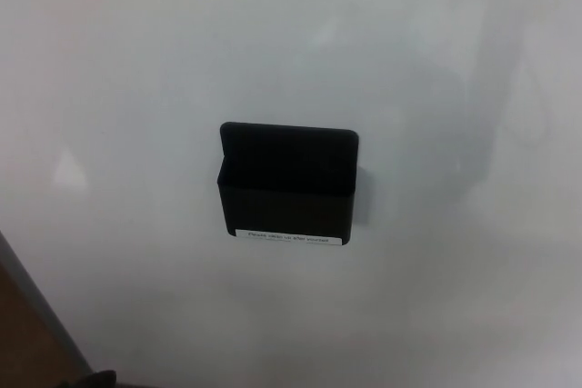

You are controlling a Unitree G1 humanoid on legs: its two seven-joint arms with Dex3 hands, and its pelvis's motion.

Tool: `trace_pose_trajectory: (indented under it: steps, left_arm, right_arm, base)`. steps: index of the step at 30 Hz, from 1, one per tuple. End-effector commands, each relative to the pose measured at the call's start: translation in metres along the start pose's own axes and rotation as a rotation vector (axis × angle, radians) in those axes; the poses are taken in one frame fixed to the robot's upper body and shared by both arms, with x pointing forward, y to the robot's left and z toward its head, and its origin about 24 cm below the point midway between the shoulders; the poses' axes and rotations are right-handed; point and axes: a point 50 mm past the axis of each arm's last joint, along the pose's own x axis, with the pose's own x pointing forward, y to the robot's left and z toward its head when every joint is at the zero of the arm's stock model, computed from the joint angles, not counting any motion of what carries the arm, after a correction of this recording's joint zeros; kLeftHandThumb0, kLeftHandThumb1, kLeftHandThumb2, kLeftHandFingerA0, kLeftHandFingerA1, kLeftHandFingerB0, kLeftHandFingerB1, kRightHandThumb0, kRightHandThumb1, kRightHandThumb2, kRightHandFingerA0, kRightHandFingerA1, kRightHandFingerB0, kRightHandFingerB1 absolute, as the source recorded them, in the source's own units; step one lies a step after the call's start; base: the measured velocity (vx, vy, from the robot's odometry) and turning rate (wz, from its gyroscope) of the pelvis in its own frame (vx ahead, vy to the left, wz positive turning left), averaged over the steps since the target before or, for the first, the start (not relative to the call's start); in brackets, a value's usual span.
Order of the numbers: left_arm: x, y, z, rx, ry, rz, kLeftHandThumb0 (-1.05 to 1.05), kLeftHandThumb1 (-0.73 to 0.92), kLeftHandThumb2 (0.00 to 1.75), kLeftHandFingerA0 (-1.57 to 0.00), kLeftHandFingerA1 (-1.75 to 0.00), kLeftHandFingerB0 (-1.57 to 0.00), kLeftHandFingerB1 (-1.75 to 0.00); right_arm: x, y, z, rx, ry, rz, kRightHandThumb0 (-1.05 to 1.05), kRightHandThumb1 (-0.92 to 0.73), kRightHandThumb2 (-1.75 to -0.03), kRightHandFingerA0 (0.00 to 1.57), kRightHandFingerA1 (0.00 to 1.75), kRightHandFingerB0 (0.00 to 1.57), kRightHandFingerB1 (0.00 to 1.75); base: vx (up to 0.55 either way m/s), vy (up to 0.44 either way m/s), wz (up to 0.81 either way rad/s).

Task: A magnetic marker holder is on the left hand side of the white board, the robot put the index and middle finger into the opening of the container and pull off the magnetic holder and hand it to a human on the left hand side.

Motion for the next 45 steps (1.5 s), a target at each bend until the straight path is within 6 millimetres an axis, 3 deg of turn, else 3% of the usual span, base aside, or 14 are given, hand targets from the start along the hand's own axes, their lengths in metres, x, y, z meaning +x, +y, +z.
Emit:
trace_pose_trajectory:
  steps: [1,2,6,7,15,16,17,18,19,33,37,38,44,45]
  left_arm:
    - [-0.007,0.015,0.095,0.286,-0.349,-0.180,-0.64,0.45,0.78,-0.34,-0.47,-0.24,-0.42]
    - [-0.006,0.015,0.125,0.382,-0.421,-0.205,-0.66,0.44,0.78,-0.35,-0.47,-0.25,-0.42]
    - [-0.007,0.014,0.139,0.422,-0.446,-0.217,-0.66,0.44,0.78,-0.35,-0.47,-0.25,-0.42]
    - [-0.006,0.012,0.152,0.478,-0.475,-0.232,-0.63,0.52,0.55,-0.45,-0.37,-0.35,-0.31]
    - [-0.005,-0.004,0.209,0.734,-0.601,-0.303,-0.68,0.42,0.76,-0.41,-0.50,-0.32,-0.42]
    - [-0.005,-0.004,0.210,0.739,-0.602,-0.305,-0.68,0.42,0.76,-0.41,-0.50,-0.32,-0.42]
    - [-0.004,-0.007,0.215,0.763,-0.612,-0.324,-0.70,0.42,0.77,-0.41,-0.49,-0.31,-0.42]
    - [-0.003,-0.009,0.221,0.794,-0.625,-0.346,-0.70,0.42,0.77,-0.41,-0.49,-0.31,-0.42]
    - [-0.002,-0.011,0.225,0.812,-0.622,-0.358,-0.71,0.42,0.77,-0.40,-0.48,-0.32,-0.42]
    - [0.033,-0.030,0.260,0.949,-0.531,-0.430,-0.73,0.45,0.61,-0.39,-0.40,-0.30,-0.33]
    - [0.043,-0.031,0.267,0.965,-0.523,-0.419,-0.65,0.39,0.83,-0.37,-0.52,-0.17,-0.39]
    - [0.045,-0.032,0.269,0.972,-0.527,-0.415,-0.68,0.51,0.56,-0.37,-0.37,-0.31,-0.31]
    - [0.061,-0.029,0.282,0.994,-0.513,-0.384,-0.66,0.50,0.56,-0.35,-0.38,-0.29,-0.30]
    - [0.064,-0.029,0.284,1.001,-0.515,-0.375,-0.72,0.42,0.76,-0.31,-0.46,-0.25,-0.39]
  right_arm:
    - [0.001,-0.009,0.016,0.035,-0.165,-0.064,-0.44,-0.56,-0.97,0.71,0.68,0.47,0.57]
    - [0.004,-0.010,0.018,0.028,-0.175,-0.065,-0.46,-0.58,-0.98,0.71,0.68,0.47,0.57]
    - [0.005,-0.010,0.019,0.025,-0.181,-0.065,-0.46,-0.58,-0.98,0.71,0.68,0.47,0.57]
    - [0.005,-0.010,0.020,0.024,-0.183,-0.068,-0.46,-0.58,-0.98,0.71,0.68,0.47,0.57]
    - [0.006,-0.011,0.020,0.018,-0.191,-0.076,-0.48,-0.58,-0.98,0.72,0.68,0.48,0.57]
    - [0.006,-0.011,0.020,0.018,-0.191,-0.076,-0.48,-0.58,-0.98,0.72,0.68,0.48,0.57]
    - [0.005,-0.011,0.019,0.021,-0.190,-0.079,-0.52,-0.68,-0.63,0.75,0.50,0.59,0.44]
    - [0.005,-0.011,0.018,0.025,-0.188,-0.083,-0.52,-0.68,-0.63,0.75,0.50,0.59,0.44]
    - [0.004,-0.011,0.018,0.026,-0.188,-0.084,-0.48,-0.58,-0.98,0.71,0.68,0.49,0.58]
    - [0.005,-0.011,0.018,0.025,-0.198,-0.091,-0.46,-0.58,-0.97,0.71,0.68,0.51,0.59]
    - [0.005,-0.011,0.018,0.008,-0.201,-0.090,-0.47,-0.58,-0.98,0.72,0.68,0.51,0.59]
    - [0.005,-0.012,0.019,0.008,-0.202,-0.091,-0.47,-0.58,-0.98,0.72,0.68,0.52,0.59]
    - [0.005,-0.012,0.018,0.013,-0.201,-0.091,-0.47,-0.57,-0.97,0.71,0.68,0.51,0.59]
    - [0.005,-0.012,0.018,0.012,-0.202,-0.091,-0.51,-0.67,-0.63,0.76,0.50,0.62,0.45]
  base:
    - [0.00,0.000,0.00]
    - [0.00,0.000,0.00]
    - [0.00,0.000,0.00]
    - [0.00,0.000,0.00]
    - [0.00,0.000,0.00]
    - [0.00,0.000,0.00]
    - [0.00,0.000,0.00]
    - [0.00,0.000,0.00]
    - [0.00,0.000,0.00]
    - [0.00,0.000,0.00]
    - [0.00,0.000,0.00]
    - [0.00,0.000,0.00]
    - [0.00,0.000,0.00]
    - [0.00,0.000,0.00]
